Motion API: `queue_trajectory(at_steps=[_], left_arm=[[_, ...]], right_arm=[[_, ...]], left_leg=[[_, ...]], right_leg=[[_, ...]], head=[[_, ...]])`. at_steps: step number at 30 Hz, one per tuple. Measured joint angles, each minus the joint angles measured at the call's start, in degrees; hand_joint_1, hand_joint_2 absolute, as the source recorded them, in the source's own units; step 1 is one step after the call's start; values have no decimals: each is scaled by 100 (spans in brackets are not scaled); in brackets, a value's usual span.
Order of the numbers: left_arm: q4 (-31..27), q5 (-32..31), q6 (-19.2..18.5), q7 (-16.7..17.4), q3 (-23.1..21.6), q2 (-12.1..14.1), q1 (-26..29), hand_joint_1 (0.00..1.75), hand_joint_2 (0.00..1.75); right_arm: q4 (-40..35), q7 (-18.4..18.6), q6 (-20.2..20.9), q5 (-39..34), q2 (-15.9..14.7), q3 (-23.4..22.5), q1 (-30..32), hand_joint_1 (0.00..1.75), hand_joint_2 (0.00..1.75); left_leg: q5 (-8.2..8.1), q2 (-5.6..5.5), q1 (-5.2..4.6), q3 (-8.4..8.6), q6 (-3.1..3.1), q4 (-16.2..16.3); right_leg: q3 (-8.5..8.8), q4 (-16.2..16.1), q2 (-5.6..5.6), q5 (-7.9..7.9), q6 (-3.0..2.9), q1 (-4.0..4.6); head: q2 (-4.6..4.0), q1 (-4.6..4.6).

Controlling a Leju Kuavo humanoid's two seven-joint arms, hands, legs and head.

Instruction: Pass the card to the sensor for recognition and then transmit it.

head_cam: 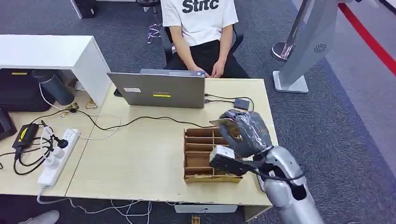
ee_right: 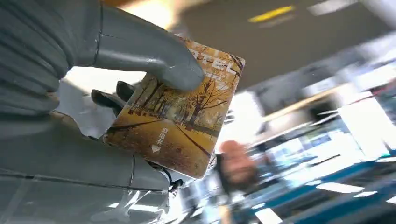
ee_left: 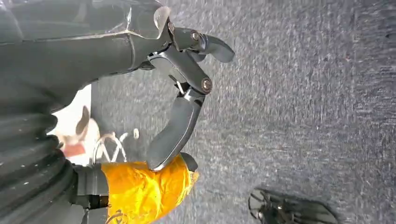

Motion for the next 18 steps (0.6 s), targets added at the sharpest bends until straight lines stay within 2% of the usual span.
queue_trajectory(at_steps=[3, 6, 8, 13, 18], left_arm=[[457, -140, 212, -92, -142, 243, -60, 0, 175], [927, -240, 334, -116, -282, 467, -122, 0, 175], [1121, -266, 371, -116, -343, 557, -123, 0, 175], [1496, -284, 384, -133, -450, 716, -125, 0, 175], [1678, -288, 384, -151, -483, 811, -123, 0, 175]], right_arm=[[814, 149, 310, -483, 473, 402, -1042, 175, 175], [1975, 348, 294, -609, 1017, 672, -2059, 175, 175], [2575, 415, 229, -627, 1263, 753, -2516, 175, 175], [3784, 459, 80, -675, 1673, 847, -3132, 175, 175], [4447, 483, -12, -637, 1831, 895, -3349, 175, 175]], left_leg=[[14, 0, 1, -6, -13, 0], [27, -17, 4, -9, -27, 0], [27, -19, 6, -10, -27, -1], [26, -20, 6, -15, -27, 0], [25, -20, 3, -19, -26, 0]], right_leg=[[-15, 15, 4, 10, -9, 0], [-16, 20, -3, 11, -11, 2], [-16, 22, -4, 11, -12, 3], [-18, 21, -4, 10, -12, 3], [-20, 17, -4, 10, -12, 3]], head=[[0, 2], [0, 2], [0, 7], [0, 2], [0, 4]])
